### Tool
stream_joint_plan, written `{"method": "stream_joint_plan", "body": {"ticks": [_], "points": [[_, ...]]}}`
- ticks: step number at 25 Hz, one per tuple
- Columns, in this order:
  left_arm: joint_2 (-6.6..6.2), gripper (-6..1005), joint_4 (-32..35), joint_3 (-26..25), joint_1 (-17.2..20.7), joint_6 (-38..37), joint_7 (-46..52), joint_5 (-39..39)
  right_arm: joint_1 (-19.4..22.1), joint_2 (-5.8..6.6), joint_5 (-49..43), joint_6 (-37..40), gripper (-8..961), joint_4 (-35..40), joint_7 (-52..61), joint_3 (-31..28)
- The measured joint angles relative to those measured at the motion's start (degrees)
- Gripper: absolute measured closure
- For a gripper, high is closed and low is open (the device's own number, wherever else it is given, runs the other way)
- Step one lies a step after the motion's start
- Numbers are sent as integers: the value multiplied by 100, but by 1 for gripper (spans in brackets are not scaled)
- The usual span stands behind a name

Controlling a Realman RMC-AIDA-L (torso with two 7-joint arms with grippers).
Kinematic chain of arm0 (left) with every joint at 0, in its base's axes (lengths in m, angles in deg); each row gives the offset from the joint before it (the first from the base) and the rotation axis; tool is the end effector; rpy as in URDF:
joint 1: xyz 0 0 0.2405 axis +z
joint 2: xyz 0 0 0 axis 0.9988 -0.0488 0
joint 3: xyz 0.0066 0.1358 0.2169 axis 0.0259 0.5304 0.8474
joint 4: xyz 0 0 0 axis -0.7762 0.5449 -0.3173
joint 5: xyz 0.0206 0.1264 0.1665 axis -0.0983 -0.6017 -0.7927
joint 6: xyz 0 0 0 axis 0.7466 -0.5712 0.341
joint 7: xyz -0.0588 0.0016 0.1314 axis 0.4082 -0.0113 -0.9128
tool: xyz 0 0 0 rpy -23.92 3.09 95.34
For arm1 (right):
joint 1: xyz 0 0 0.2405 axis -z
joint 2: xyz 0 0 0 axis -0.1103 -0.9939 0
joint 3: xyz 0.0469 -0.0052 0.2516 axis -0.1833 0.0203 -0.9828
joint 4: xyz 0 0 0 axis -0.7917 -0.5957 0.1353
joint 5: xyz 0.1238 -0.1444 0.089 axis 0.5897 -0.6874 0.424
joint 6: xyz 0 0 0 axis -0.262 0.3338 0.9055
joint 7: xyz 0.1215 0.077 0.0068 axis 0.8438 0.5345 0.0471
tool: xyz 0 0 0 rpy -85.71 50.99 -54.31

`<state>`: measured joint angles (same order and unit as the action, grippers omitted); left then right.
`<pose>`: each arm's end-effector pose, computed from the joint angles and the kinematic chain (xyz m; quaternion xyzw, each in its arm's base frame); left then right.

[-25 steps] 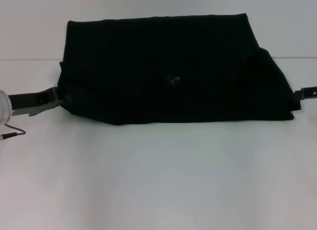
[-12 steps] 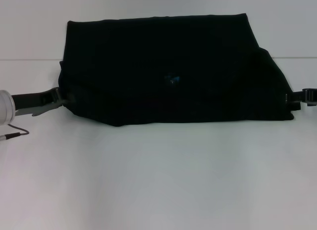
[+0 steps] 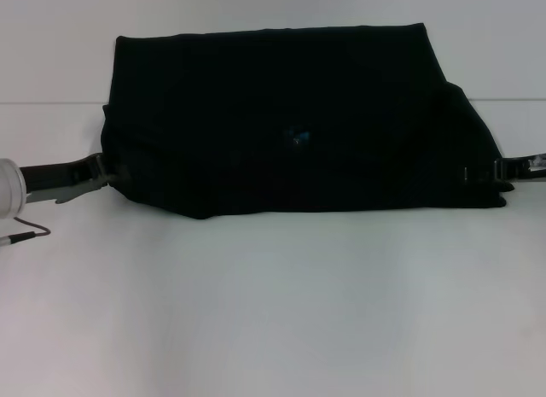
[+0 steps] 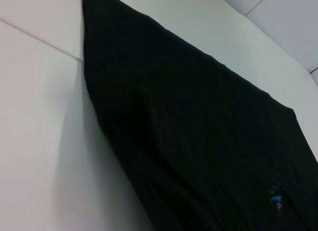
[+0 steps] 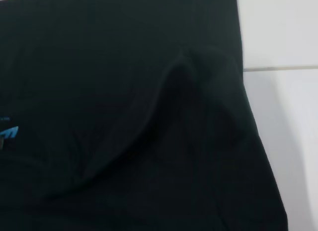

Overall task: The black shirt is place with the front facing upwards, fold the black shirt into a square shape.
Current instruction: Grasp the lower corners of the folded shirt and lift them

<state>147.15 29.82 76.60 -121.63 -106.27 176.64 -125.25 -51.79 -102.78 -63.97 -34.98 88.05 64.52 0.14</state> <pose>-0.3109 0.3991 0.0368 -0.6985 -0.6284 -0.2145 0.2668 0.2972 0.4445 0.0282 -0.7650 0.5299 0.0174 0.3656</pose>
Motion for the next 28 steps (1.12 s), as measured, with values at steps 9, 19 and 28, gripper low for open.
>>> {"method": "stream_joint_plan", "body": {"ticks": [9,19,28], "points": [[-3,949,6,-62,25,-1,1,5,-8,-15,-104,-51,100,17,138,37],[-3,948,13,-61,29,45,5,9,-3,-12,-187,-184,112,-19,234,68],[-3,948,12,-65,26,63,-17,9,-93,-71,-151,-248,122,-186,151,75]]}}
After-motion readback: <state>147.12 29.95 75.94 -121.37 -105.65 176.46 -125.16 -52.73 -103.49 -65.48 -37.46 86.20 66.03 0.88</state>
